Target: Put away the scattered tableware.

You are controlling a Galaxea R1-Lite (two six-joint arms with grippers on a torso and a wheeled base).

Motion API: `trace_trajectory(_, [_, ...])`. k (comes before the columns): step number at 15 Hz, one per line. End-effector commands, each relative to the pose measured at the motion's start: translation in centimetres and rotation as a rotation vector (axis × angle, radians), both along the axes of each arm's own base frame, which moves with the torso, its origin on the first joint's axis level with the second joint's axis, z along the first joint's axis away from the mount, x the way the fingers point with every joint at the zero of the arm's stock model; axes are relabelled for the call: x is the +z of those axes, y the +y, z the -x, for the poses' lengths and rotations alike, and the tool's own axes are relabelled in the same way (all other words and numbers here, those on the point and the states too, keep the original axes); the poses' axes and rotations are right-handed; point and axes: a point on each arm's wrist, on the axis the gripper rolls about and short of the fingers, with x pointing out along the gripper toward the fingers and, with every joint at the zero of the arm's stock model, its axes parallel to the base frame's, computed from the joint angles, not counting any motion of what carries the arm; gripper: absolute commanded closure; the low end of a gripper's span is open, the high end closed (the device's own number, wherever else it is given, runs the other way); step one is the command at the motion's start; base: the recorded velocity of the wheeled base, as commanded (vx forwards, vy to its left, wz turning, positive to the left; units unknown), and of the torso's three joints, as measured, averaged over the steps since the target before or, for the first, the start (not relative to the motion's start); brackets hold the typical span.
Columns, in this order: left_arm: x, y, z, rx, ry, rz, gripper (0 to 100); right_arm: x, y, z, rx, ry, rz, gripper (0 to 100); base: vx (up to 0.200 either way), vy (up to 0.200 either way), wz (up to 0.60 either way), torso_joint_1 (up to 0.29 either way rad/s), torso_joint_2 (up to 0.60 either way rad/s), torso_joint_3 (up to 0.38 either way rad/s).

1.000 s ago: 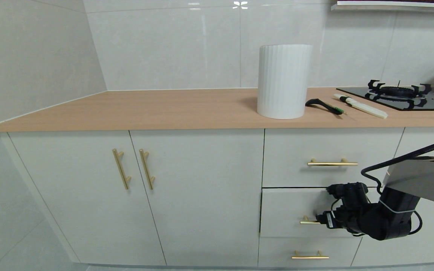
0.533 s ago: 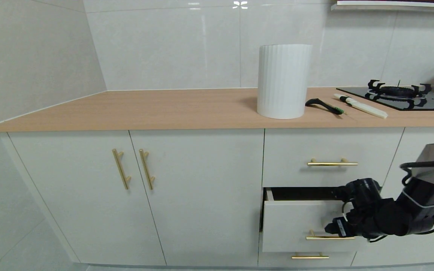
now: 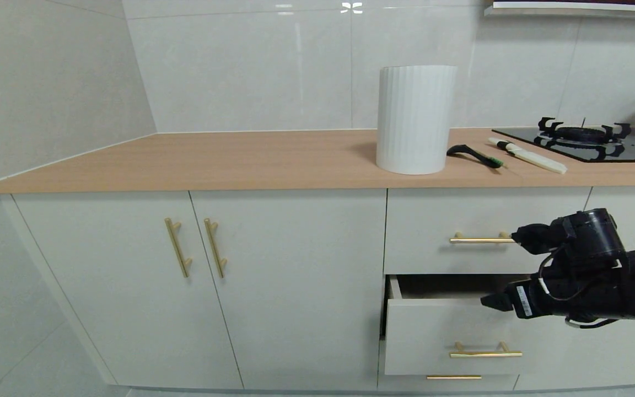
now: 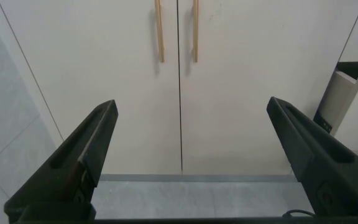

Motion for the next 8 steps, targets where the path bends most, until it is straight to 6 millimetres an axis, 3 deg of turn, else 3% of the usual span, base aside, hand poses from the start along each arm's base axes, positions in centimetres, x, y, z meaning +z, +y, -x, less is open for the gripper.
trace_trajectory(1, [0.0,0.0,0.0,0.000,0.000,0.001,0,-0.1,0.8,-0.4,0.004,-0.037,-0.019,0,0.000,0.000,0.00,0.000,0.00,0.000])
trace_trajectory(4, [0.0,0.0,0.0,0.000,0.000,-0.001,0,-3.8,1.6,-2.4,-0.042,-0.017,0.022,0,0.000,0.000,0.00,0.000,0.00,0.000])
trace_trajectory(8, [0.0,0.0,0.0,0.000,0.000,-0.001,0,-7.3,2.0,-4.6,-0.123,-0.055,0.018,0,0.000,0.000,0.00,0.000,0.00,0.000])
